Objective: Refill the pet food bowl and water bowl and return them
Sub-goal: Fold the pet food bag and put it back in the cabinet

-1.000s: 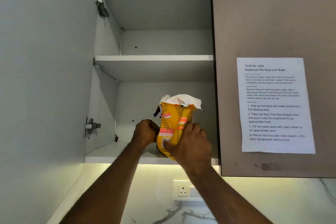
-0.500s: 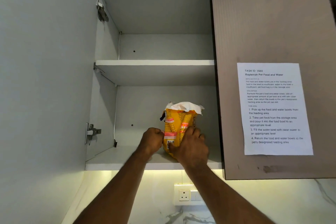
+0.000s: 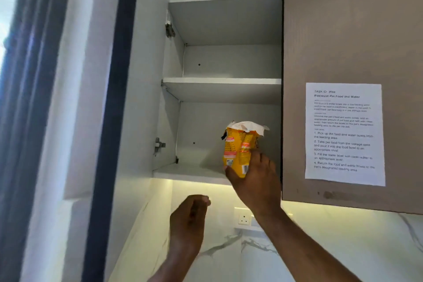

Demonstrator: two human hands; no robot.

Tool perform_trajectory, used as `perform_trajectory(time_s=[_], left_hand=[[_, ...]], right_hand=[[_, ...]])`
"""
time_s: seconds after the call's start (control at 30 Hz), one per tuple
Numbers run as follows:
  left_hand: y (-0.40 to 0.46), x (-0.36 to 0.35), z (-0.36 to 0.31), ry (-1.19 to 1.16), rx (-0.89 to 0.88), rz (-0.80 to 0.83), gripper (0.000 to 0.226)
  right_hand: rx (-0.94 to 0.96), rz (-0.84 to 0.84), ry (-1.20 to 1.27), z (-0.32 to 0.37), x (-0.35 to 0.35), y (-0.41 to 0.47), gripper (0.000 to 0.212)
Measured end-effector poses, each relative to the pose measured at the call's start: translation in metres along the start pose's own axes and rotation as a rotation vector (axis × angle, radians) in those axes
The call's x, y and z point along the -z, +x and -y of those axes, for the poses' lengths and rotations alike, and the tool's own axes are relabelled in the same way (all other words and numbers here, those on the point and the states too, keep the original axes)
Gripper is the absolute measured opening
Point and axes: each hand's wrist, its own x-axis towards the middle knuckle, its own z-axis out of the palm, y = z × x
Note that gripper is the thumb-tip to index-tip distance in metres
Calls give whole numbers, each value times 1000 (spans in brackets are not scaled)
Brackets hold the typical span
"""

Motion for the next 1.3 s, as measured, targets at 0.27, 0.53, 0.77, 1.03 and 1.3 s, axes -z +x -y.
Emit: perform_trajectory(time_s=[0.27, 0.53, 0.77, 1.03, 1.3], left_hand=[[-75, 73, -21, -116, 383, -355, 33], [-85, 129, -76, 11, -119, -349, 64], [-88, 106, -88, 196, -250, -233, 62], [-81, 49, -79, 437, -353, -75, 99], [-46, -9, -47, 479, -492, 93, 89]], right_hand=[[141, 10, 297, 83, 98, -42, 75], [244, 58, 476, 146, 158, -67, 76], [295, 104, 494, 155, 177, -80, 83], [227, 91, 323, 107, 161, -70, 94], [97, 75, 89, 23, 116, -43, 103]])
